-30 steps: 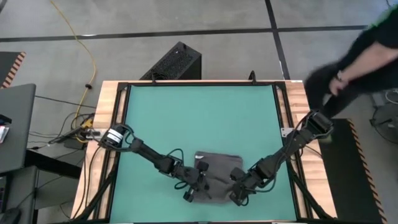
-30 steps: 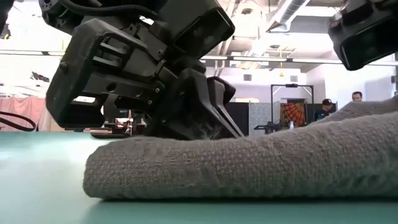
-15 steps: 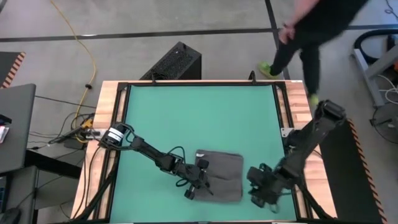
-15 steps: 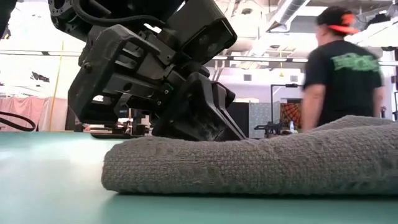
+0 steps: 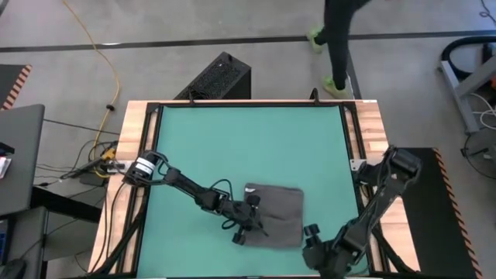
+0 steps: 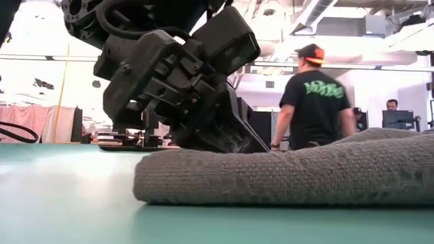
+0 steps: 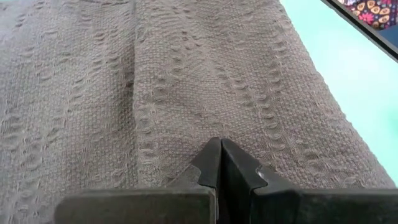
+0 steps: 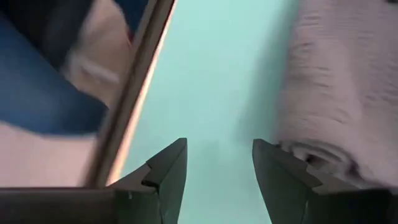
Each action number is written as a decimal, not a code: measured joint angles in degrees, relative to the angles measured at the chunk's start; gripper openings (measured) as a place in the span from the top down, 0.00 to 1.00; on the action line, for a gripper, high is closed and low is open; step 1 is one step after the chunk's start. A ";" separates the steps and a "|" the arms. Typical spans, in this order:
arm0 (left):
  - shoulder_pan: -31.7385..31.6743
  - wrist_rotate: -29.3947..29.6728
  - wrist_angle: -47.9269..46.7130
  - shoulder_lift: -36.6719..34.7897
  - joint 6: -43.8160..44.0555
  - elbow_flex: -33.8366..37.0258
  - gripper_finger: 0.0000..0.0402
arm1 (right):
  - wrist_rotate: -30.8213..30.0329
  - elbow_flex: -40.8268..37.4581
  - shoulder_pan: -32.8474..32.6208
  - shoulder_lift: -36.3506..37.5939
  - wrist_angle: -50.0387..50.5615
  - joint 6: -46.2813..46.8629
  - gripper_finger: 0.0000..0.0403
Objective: Roll towel into tight, uniform cylinder
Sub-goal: Roll the gray towel
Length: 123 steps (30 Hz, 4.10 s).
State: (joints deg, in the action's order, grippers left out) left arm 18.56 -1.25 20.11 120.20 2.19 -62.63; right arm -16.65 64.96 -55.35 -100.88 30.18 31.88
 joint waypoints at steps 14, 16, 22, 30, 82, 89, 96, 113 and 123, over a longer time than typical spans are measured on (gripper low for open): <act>-1.85 -2.38 0.23 0.00 3.01 0.00 1.00 | -16.16 18.93 -2.21 -10.55 29.67 -2.61 0.35; -1.85 -2.42 0.25 0.00 2.72 0.00 1.00 | -17.96 18.93 -1.78 -10.53 29.39 -3.47 0.35; -1.85 -2.43 0.26 0.00 2.29 0.00 1.00 | -15.12 16.77 0.87 -10.93 22.84 -6.47 0.35; -1.85 -2.92 0.27 0.00 1.43 0.00 1.00 | -15.26 13.02 3.00 -10.97 19.47 -6.82 0.35; -1.96 -13.58 -1.42 0.02 5.08 0.00 1.00 | 1.81 8.68 17.69 -2.90 24.29 31.34 0.92; -1.96 -13.59 -1.32 0.02 5.32 0.00 1.00 | 3.62 8.68 21.53 -2.90 25.75 29.10 0.92; -1.96 -14.27 -1.50 -0.37 6.14 0.02 1.00 | 4.99 8.73 26.07 -3.34 26.11 24.66 0.92; 8.15 7.62 -12.24 -18.85 -7.55 0.09 1.00 | 8.04 5.33 32.73 -3.43 18.27 16.00 0.92; 9.04 10.15 -11.83 -17.86 -15.94 -1.48 1.00 | 9.38 4.36 34.54 -3.43 14.90 13.06 0.92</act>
State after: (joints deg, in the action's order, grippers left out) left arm 27.60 8.90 8.28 102.34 -13.75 -64.11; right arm -7.27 69.32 -20.82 -104.31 45.08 44.95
